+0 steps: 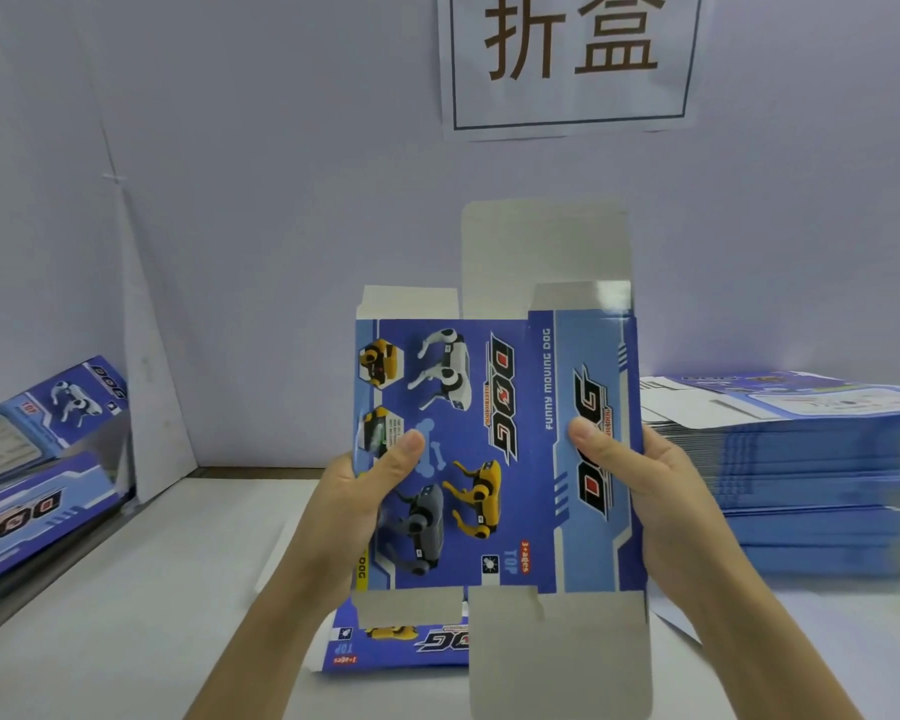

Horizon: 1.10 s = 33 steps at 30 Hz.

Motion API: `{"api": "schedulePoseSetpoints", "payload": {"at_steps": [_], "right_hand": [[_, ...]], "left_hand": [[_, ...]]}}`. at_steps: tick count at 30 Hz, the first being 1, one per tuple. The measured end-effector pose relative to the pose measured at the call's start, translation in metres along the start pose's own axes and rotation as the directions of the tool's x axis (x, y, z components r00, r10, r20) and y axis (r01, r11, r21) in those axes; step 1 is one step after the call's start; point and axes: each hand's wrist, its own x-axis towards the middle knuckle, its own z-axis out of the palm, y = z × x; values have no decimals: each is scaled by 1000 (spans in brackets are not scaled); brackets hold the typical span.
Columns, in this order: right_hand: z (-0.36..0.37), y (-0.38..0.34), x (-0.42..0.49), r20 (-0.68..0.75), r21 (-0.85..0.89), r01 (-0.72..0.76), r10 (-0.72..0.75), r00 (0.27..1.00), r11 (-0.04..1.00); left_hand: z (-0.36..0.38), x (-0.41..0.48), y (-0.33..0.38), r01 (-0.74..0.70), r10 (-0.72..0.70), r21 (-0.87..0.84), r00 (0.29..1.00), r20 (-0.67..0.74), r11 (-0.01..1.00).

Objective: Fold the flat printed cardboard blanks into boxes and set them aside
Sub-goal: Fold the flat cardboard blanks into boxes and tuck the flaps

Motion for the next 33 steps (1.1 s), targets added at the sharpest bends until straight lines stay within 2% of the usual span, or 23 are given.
{"api": "schedulePoseSetpoints", "payload": {"at_steps": [6,9,11,13,18,25,30,33], "right_hand": [[2,3,-1,5,-32,21,-21,1000,999],[10,3,-5,22,-3,112,-112,993,994],[12,5,-5,-3,-53,159,-159,987,986],[13,5,-6,33,-119,160,-157,987,980],[17,9,-8,209,-242,82,-30,977,967],[17,7,-6,175,-248,133,-91,980,960],[11,2,-6,127,-384,101,-56,990,918],[7,-1,-7,189,-476,47,50,981,878]], "left_hand": [[-3,1,3,4,-3,-26,999,40,1000],[-1,-1,4,34,-31,-19,990,138,999],[2,-2,2,62,-57,-21,983,174,998],[4,-2,-1,70,-69,-4,986,154,998],[8,1,-7,88,-90,24,990,109,996],[2,3,-6,24,-30,78,997,73,997],[1,2,0,-81,76,-95,995,-64,992],[-7,2,4,-9,20,-258,999,41,966]]}}
